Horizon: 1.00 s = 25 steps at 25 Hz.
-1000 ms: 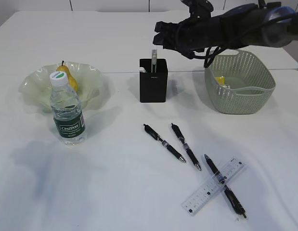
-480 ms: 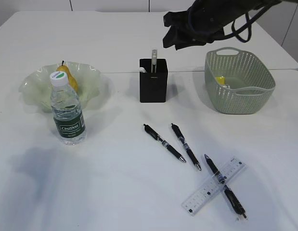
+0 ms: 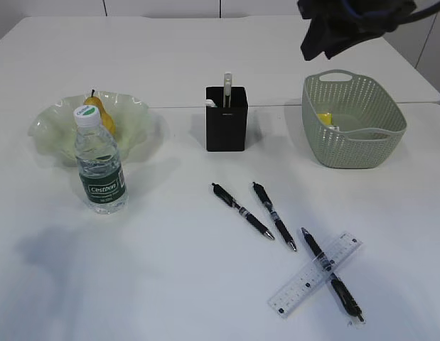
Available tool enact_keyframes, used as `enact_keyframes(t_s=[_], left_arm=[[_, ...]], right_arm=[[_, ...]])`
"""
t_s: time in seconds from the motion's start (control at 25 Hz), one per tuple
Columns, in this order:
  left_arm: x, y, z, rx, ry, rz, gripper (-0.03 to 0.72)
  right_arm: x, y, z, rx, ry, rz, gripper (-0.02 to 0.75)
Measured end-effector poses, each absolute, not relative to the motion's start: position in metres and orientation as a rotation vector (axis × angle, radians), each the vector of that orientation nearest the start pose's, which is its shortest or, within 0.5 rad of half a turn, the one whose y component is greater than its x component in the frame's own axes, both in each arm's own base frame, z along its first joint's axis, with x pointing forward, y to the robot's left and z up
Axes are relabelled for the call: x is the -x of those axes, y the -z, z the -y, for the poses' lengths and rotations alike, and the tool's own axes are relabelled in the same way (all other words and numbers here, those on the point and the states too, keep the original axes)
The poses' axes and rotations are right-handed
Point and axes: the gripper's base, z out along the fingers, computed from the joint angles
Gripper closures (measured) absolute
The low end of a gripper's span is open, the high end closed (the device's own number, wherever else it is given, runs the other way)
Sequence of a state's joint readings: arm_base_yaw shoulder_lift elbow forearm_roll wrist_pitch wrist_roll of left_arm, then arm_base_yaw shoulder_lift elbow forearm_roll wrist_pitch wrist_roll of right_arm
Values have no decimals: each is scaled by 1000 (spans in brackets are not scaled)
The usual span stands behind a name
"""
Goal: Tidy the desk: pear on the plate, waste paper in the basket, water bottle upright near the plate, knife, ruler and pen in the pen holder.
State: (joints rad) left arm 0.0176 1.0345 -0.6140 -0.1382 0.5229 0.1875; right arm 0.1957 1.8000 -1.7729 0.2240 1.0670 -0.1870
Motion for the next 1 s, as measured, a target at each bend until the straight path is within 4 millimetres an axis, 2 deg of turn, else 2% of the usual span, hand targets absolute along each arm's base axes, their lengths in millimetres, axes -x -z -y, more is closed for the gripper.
enact_keyframes(t_s=[0.2,0.52,0.8,1.0], left_arm=[[-184,-258,-3,-87,-38,-2454,293],[-178,-260,-3,-92,-67,-2486,293],[-180,-274,-3,-68,-71,-2478,293],[-178,-273,-3,-66,-70,-2511,293]], right_arm=[[-349,-352,-83,430,-230,-2576,464],[-302,-327,-73,429,-219,-2691,464],[-280,-284,-68,428,-220,-2844,464],[-275,-265,-67,356,-222,-2869,464]])
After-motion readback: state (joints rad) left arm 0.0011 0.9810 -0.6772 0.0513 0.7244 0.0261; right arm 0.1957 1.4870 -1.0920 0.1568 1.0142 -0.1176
